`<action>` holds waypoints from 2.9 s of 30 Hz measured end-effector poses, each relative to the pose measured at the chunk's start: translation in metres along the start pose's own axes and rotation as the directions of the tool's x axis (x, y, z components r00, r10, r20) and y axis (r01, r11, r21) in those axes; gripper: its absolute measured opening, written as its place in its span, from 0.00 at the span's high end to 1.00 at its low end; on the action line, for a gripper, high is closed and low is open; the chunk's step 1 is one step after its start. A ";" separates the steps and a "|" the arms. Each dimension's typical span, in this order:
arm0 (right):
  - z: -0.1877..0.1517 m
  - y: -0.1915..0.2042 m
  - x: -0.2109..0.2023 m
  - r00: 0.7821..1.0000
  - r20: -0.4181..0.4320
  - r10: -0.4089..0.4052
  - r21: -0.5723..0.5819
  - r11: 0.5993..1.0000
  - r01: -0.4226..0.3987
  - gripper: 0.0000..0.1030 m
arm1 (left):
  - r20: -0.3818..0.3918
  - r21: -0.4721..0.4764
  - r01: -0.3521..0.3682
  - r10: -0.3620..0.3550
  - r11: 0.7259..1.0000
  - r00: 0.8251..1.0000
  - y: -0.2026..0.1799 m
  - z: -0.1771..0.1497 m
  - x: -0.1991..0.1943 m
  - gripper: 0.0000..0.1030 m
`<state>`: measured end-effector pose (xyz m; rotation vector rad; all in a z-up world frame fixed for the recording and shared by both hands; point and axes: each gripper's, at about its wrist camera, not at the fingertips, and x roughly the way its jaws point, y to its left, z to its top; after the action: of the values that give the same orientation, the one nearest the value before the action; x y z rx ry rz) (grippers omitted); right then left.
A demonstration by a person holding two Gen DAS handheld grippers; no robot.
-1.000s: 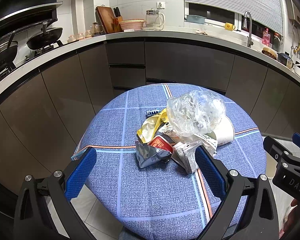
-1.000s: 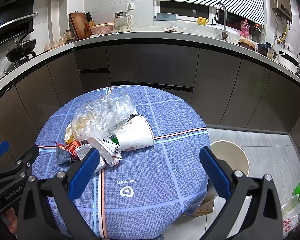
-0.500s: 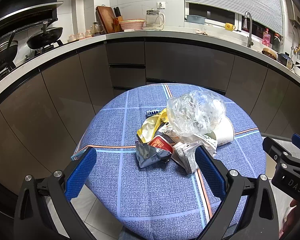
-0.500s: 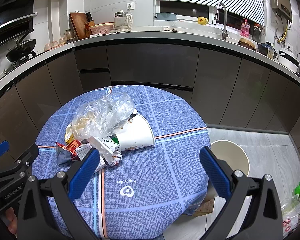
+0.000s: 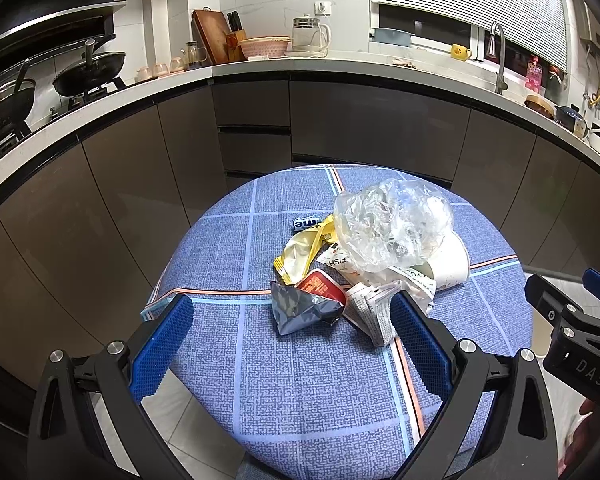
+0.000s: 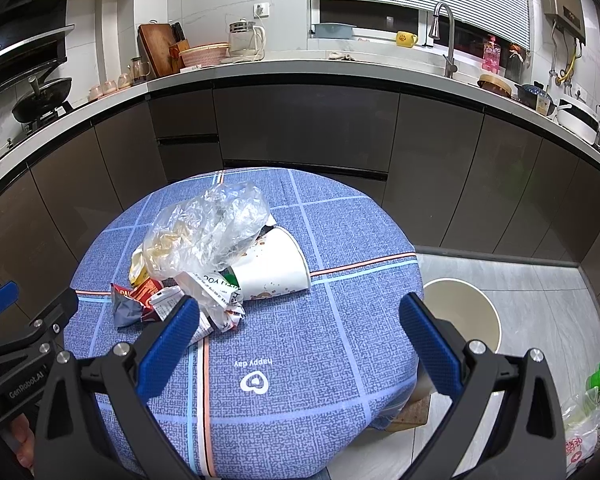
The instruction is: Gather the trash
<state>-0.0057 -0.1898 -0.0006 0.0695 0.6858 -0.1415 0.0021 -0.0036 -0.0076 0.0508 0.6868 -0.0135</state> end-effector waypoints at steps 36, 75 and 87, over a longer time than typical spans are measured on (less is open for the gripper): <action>0.054 0.026 0.140 0.961 -0.056 0.272 -0.082 0.958 -0.276 0.04 | -0.157 -0.019 0.300 -0.299 0.954 0.941 0.049 0.015 0.078 0.18; 0.064 -0.020 0.015 0.943 0.219 0.250 -0.079 0.968 -0.238 0.95 | -0.195 -0.295 0.411 -0.475 0.863 0.858 0.065 0.028 0.110 0.98; 0.043 -0.126 -0.013 0.960 0.277 0.022 0.096 0.994 -0.051 0.95 | -0.079 -0.055 0.612 -0.614 0.789 0.785 -0.040 0.107 0.053 0.98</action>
<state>-0.0078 -0.3174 0.0382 0.1573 0.3976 -0.1474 0.1099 -0.0490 0.0400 -0.2051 0.7727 -0.6395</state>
